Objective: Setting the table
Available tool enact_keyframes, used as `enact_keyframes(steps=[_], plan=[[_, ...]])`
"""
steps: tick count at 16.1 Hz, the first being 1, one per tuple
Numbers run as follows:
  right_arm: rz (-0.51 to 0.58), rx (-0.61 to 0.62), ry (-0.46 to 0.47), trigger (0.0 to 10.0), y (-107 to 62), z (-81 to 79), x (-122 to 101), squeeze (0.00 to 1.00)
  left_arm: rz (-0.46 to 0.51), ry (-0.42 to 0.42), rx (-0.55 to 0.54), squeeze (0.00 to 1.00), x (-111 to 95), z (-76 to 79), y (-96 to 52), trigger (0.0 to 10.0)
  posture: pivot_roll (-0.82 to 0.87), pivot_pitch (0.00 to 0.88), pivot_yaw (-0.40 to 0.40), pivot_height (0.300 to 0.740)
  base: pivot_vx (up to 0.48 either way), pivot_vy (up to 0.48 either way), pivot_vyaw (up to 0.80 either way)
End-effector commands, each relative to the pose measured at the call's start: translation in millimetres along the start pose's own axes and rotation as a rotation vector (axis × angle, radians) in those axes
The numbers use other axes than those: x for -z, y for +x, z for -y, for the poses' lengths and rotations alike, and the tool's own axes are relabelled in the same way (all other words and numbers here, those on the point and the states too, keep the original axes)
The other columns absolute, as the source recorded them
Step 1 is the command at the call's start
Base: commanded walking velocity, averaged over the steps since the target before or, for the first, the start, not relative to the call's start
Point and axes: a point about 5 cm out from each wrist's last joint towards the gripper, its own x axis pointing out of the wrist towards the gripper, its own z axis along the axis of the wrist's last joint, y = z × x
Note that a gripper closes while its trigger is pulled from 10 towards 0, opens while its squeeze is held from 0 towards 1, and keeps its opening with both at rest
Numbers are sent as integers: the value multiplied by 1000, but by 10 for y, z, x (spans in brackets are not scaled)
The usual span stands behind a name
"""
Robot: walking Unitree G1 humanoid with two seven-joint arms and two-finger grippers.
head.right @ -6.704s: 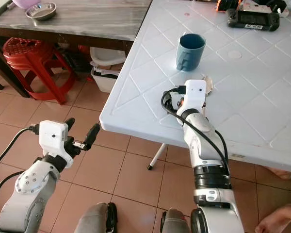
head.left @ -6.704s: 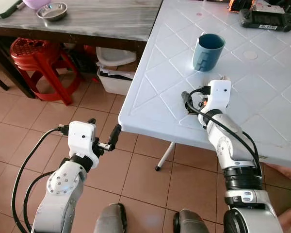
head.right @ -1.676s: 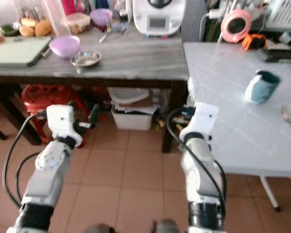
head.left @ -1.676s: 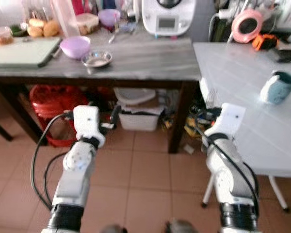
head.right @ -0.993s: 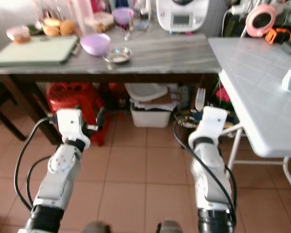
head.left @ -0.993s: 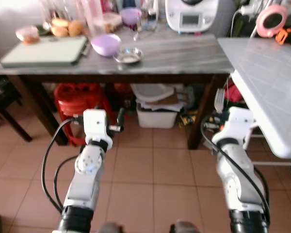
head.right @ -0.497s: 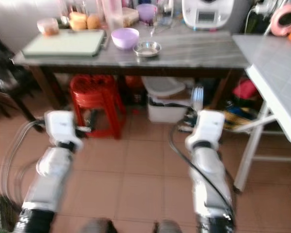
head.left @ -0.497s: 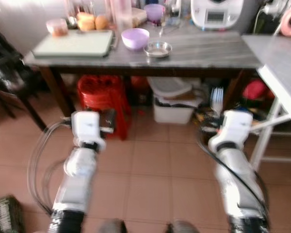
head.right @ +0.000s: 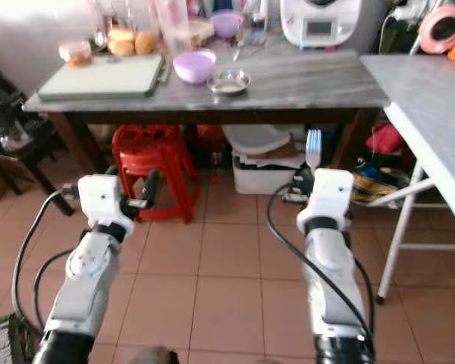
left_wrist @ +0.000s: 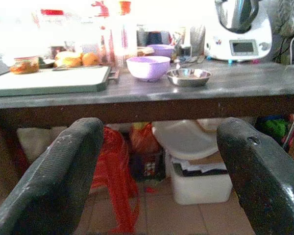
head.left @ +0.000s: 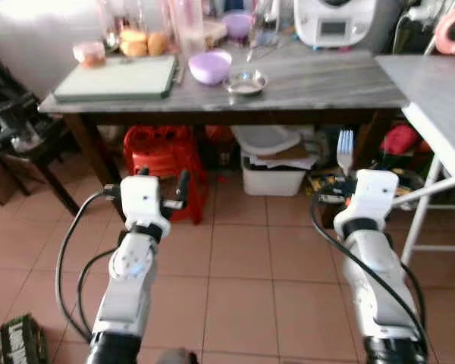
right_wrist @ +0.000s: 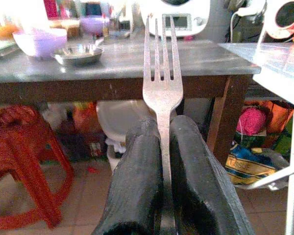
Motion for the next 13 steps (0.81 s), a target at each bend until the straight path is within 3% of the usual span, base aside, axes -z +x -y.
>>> enact_keyframes(steps=[1,13], plan=[[26,-30,12,10000,17,-93,-60,0,-11,9,-20,0,9,-81,-19,10000,-49,0,27,719,480,0,0],[36,-45,15,10000,36,-108,-81,0,-17,0,-7,0,15,-38,0,10000,-51,0,25,719,471,0,0]])
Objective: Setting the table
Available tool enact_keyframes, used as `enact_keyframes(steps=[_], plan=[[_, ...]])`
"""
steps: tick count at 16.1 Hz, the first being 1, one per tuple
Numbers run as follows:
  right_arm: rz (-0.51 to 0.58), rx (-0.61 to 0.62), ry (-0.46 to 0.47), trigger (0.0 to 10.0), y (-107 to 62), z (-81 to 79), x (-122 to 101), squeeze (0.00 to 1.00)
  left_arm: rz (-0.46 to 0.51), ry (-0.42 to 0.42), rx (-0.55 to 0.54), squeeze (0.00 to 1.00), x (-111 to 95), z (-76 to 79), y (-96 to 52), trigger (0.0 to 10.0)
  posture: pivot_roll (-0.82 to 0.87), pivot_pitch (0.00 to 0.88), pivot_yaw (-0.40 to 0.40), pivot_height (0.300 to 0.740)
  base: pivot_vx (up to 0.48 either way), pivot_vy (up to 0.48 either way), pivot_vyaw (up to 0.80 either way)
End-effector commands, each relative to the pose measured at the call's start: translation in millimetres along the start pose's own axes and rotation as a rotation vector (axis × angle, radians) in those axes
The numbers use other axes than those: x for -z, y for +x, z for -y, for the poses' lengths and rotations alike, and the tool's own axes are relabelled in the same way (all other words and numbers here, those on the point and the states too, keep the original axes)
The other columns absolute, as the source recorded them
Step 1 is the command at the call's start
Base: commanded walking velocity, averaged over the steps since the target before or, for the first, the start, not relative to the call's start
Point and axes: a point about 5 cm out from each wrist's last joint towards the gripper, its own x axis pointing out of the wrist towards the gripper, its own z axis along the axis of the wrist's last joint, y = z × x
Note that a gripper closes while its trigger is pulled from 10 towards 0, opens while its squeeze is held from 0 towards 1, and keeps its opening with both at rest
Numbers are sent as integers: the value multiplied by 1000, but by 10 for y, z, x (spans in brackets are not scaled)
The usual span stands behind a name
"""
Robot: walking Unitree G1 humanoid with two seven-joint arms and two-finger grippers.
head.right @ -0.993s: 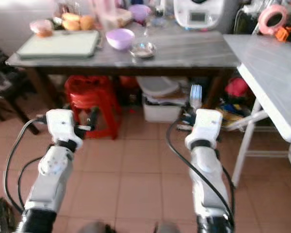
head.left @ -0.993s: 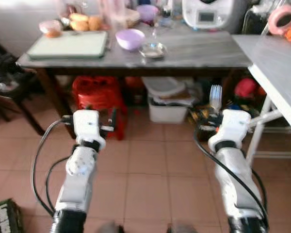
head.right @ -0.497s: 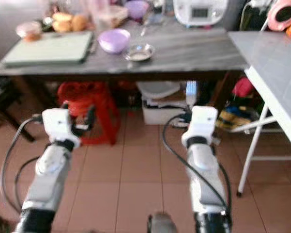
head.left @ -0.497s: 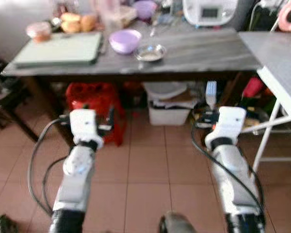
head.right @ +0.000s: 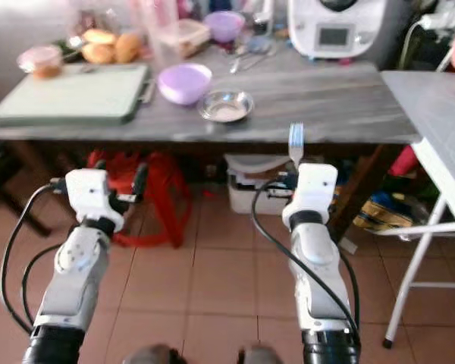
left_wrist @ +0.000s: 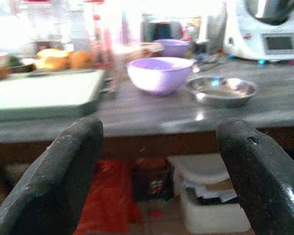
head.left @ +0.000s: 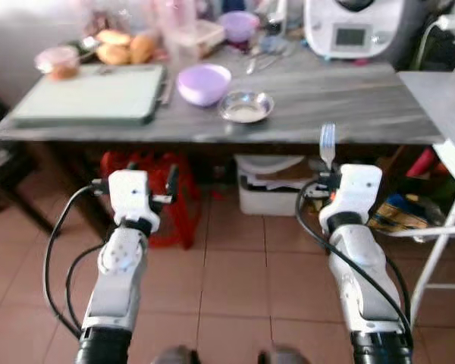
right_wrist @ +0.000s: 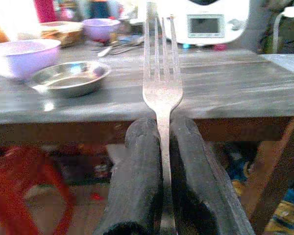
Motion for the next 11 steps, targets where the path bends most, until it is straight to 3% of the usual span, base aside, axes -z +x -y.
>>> enact_keyframes(steps=[1,11], plan=[[9,14,-1,10000,7,51,-18,0,1,-8,15,0,-9,43,10,10000,-51,0,25,719,454,0,0],[-2,68,34,10000,35,108,-8,0,-5,-10,32,0,-6,50,4,10000,-49,0,26,719,446,0,0]])
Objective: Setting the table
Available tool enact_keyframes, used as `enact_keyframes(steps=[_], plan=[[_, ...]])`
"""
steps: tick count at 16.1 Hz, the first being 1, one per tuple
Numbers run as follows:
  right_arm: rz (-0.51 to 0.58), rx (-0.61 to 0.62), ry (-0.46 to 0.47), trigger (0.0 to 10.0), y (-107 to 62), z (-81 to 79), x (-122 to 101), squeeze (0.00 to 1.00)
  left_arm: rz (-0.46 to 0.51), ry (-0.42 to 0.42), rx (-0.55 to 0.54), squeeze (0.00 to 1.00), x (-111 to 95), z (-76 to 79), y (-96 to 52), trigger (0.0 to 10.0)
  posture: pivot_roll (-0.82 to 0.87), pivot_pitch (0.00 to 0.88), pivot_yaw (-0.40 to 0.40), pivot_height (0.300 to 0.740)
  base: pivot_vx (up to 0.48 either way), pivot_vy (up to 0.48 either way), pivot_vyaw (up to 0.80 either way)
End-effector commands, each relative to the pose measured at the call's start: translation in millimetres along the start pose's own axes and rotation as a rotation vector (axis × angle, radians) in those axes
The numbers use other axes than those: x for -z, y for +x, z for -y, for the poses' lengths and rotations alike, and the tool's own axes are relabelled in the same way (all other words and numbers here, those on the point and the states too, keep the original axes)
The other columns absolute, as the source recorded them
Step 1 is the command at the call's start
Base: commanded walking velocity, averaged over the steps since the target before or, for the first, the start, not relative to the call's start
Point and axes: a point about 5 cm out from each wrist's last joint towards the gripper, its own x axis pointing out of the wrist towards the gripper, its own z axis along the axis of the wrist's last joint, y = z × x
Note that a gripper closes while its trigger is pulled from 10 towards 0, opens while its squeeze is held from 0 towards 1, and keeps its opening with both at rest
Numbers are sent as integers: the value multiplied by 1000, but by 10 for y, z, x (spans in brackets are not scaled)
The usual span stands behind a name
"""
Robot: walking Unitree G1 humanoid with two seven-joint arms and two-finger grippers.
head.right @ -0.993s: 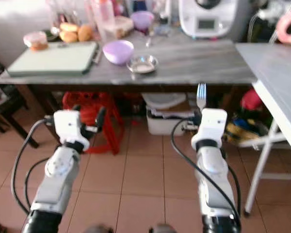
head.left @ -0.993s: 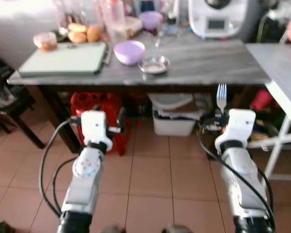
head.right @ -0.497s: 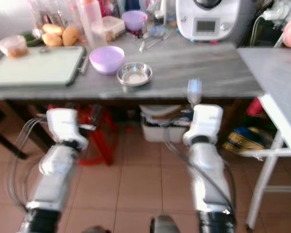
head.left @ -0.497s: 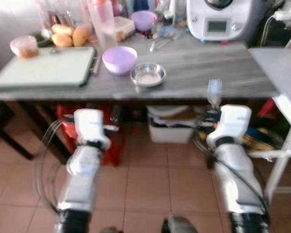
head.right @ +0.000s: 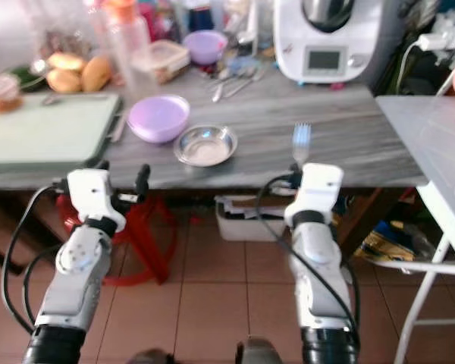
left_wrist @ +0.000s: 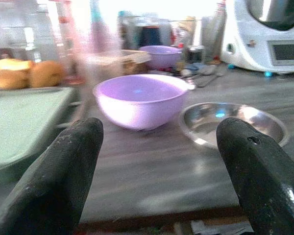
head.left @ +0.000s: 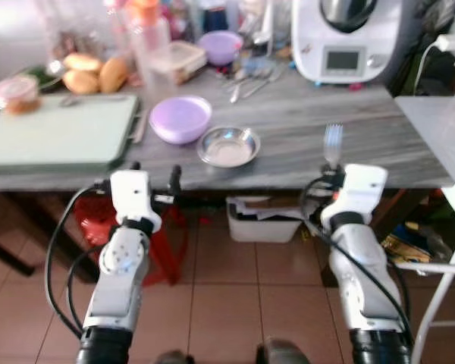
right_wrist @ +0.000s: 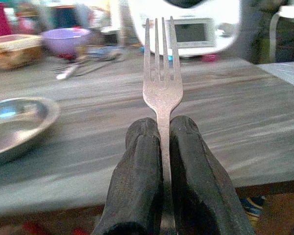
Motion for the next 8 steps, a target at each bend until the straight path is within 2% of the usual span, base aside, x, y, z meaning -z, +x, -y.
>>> enact_keyframes(steps=[1,8], plan=[[1,21,0,10000,21,52,-21,0,-2,-5,21,0,-12,33,9,10000,-50,0,27,719,435,0,0],[-11,43,-3,10000,9,81,13,0,-6,-5,29,0,-17,33,-11,10000,-48,0,30,719,418,0,0]])
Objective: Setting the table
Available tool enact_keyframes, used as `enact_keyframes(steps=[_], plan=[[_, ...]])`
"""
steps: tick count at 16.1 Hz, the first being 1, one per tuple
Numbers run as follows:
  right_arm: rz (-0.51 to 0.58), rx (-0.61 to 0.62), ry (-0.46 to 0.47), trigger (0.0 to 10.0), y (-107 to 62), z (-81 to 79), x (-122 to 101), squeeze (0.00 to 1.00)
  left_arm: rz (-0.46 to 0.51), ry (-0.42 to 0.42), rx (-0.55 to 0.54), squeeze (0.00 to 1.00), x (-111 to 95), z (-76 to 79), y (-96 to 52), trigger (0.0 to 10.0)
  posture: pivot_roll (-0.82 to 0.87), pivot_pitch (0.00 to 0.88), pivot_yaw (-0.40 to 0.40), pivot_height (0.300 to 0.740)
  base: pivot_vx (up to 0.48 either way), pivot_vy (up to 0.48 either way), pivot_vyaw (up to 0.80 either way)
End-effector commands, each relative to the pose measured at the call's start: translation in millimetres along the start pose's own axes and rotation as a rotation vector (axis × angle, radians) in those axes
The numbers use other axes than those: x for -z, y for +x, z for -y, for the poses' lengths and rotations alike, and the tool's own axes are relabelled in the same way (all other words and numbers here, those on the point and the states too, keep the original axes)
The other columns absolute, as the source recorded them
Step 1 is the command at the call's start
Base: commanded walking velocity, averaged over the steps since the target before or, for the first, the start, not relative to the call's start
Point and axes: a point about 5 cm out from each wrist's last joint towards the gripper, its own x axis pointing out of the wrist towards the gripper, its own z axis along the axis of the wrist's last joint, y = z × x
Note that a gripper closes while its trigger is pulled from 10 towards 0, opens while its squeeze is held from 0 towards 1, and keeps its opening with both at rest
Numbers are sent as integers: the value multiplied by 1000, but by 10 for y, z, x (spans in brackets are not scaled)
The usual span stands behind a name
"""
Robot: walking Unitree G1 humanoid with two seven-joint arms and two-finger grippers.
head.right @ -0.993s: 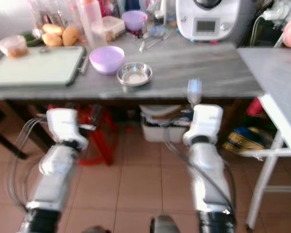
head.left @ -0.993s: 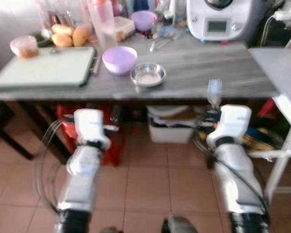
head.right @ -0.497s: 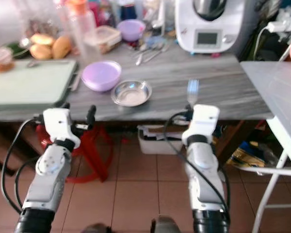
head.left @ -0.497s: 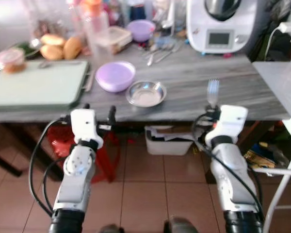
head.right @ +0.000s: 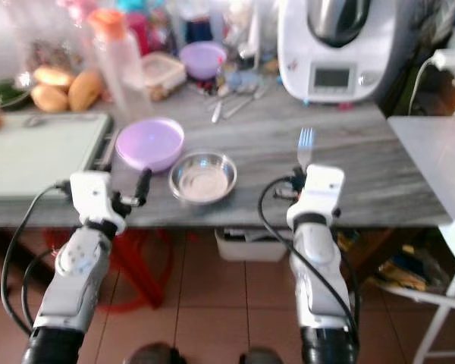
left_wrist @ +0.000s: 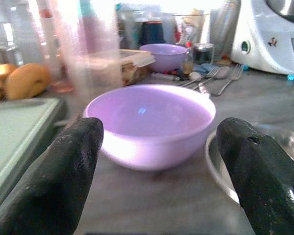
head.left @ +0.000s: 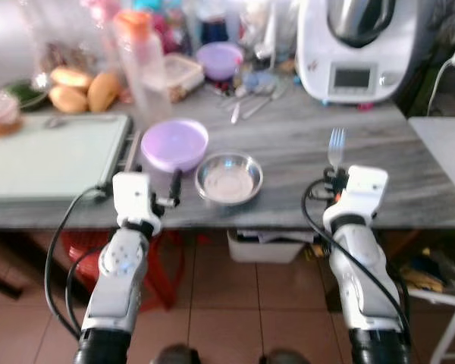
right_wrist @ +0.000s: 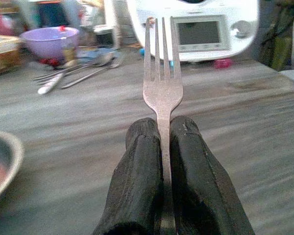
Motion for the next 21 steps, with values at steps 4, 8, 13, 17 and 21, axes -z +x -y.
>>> enact_keyframes(steps=[4,8,13,17,21], plan=[[-25,74,-2,10000,15,185,16,0,-7,4,-4,0,-22,-64,-125,10000,-42,0,32,719,322,0,0],[-96,50,92,10000,117,215,77,0,-57,30,46,0,35,-169,-353,10000,-21,0,41,719,0,0,0],[-200,1,180,10000,164,116,168,0,-86,57,37,0,18,-290,-480,10000,-1,12,37,719,0,0,0],[-285,-85,240,10000,137,-111,248,0,-100,54,38,0,7,-287,-516,10000,2,22,35,719,0,0,0],[-321,-132,251,10000,182,-225,254,0,-99,49,56,0,-10,-245,-507,10000,2,26,33,719,0,0,0]])
